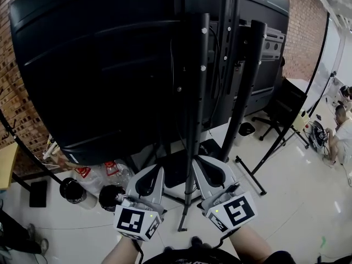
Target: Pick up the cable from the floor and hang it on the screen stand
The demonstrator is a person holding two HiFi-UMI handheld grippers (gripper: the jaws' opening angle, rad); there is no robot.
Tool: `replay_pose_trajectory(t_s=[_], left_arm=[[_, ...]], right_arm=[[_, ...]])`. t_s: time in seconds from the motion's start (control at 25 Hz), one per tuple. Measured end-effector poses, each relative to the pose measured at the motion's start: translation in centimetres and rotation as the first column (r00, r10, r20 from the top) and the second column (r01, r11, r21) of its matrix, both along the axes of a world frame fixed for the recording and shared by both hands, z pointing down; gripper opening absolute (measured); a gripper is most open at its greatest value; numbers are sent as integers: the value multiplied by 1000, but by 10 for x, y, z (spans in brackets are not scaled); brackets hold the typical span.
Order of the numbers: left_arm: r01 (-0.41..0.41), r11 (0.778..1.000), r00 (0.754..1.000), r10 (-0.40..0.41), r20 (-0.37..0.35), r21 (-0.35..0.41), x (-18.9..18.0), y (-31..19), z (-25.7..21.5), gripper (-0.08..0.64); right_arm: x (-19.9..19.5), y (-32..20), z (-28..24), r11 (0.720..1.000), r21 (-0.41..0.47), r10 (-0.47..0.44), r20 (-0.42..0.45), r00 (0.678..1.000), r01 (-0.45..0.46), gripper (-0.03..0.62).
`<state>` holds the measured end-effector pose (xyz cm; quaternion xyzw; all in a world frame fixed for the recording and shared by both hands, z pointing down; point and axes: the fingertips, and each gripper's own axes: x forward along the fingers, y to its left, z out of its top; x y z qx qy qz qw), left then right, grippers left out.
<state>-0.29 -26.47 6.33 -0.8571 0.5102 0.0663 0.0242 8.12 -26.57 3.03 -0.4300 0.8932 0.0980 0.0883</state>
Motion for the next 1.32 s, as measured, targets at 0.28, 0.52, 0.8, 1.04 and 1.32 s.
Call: replay_pose_trajectory(t_s=[0.28, 0.52, 0.8, 1.04, 1.32], left_arm=[[2, 998, 1000, -3, -13, -61, -3, 3, 23, 5], [-8, 997, 1000, 7, -18, -73, -1, 5, 27, 6], [-2, 995, 999, -1, -38, -100, -3, 9, 34, 6], [-3, 995, 999, -2, -43, -104, -4, 12, 36, 6], [0, 993, 998, -7, -66, -115, -8, 12, 40, 6]], right_arm=[[-8, 4, 37, 997, -76, 15, -10, 1000, -16, 8], [-11, 5, 52, 994, -108, 23, -40, 999, -27, 7], [-11, 8, 53, 988, -149, 33, -26, 999, -36, 8], [-8, 9, 55, 986, -158, 49, -22, 999, -52, 7], [-10, 10, 56, 989, -135, 57, -42, 997, -62, 6]])
